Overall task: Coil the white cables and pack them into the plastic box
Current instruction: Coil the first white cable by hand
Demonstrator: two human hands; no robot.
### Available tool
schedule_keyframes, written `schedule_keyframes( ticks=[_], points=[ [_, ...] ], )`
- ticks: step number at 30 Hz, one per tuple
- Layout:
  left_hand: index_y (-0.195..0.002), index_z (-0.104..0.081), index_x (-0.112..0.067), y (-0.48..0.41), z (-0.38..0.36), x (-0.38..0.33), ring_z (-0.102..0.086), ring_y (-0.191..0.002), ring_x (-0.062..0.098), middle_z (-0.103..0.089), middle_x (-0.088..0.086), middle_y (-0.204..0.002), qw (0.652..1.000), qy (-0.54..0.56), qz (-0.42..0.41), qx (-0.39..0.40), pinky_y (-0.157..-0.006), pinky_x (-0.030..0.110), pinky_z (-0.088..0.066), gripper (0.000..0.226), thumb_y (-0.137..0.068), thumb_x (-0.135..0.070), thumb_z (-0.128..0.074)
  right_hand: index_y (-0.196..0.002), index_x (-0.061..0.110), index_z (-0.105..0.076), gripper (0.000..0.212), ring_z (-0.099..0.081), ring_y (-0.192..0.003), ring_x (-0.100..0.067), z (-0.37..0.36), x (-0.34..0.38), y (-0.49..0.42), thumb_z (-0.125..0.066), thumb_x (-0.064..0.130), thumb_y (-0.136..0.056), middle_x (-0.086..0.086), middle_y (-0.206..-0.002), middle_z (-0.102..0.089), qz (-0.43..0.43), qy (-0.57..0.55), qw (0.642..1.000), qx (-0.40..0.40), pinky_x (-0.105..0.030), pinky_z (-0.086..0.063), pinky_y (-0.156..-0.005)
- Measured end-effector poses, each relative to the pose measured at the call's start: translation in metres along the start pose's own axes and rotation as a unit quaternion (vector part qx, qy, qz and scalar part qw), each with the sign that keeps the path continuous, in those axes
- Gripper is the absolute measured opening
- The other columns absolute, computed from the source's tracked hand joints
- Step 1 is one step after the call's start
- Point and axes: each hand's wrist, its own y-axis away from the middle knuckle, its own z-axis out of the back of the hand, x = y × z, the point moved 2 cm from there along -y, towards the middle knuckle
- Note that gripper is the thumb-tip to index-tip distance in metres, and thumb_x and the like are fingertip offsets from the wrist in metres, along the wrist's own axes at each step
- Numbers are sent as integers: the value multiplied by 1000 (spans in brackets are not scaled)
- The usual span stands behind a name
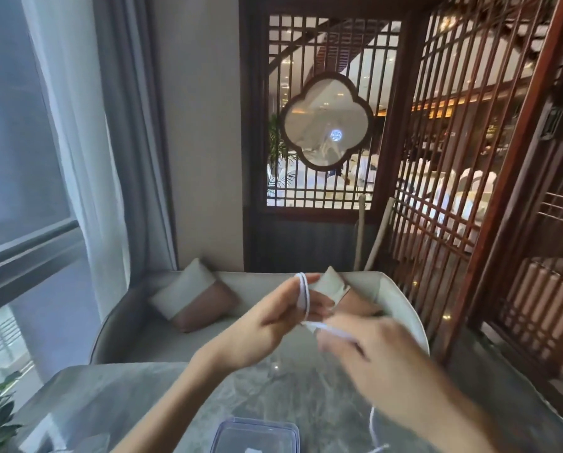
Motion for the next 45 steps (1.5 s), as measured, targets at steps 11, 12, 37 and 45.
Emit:
schedule_keyframes(
  ticks=[11, 12, 37, 45],
  points=[
    [-132, -38, 14, 8, -8, -27, -64, -101, 33, -57, 40, -112, 981, 180, -59, 38, -90, 34, -50, 35, -97, 11, -35, -77, 25, -78, 24, -68, -69, -3, -10, -42, -99, -70, 49, -78, 9, -72, -74, 13, -360, 931, -59, -22, -53, -64],
    [-133, -38, 14, 9, -5, -26, -62, -102, 36, -58, 37, -112, 978, 199, -49, 33, -91, 36, -49, 37, -95, 10, -38, -75, 25, -76, 27, -66, -63, -2, -29, -47, -98, -71, 51, -78, 10, -67, -72, -23, -394, 917, -52, -24, -51, -61],
    [-134, -48, 2, -2, 42, 15, -68, -107, 29, -68, 16, -124, 974, 172, 28, -143, -95, 32, -54, 41, -94, 11, -47, -96, 34, -64, 18, -58, -58, 1, -96, -24, -24, -56, 49, -90, 17, -62, -61, 24, -208, 978, 27, -18, -47, -62],
    [-138, -40, 6, 32, -7, 5, -64, -111, 31, -61, 28, -126, 987, 141, 27, 68, -99, 41, -49, 41, -97, 9, -41, -93, 35, -64, 18, -68, -67, -10, 28, -22, -54, -58, 52, -92, 5, -74, -69, 121, -176, 970, -119, -21, -53, -63]
  ],
)
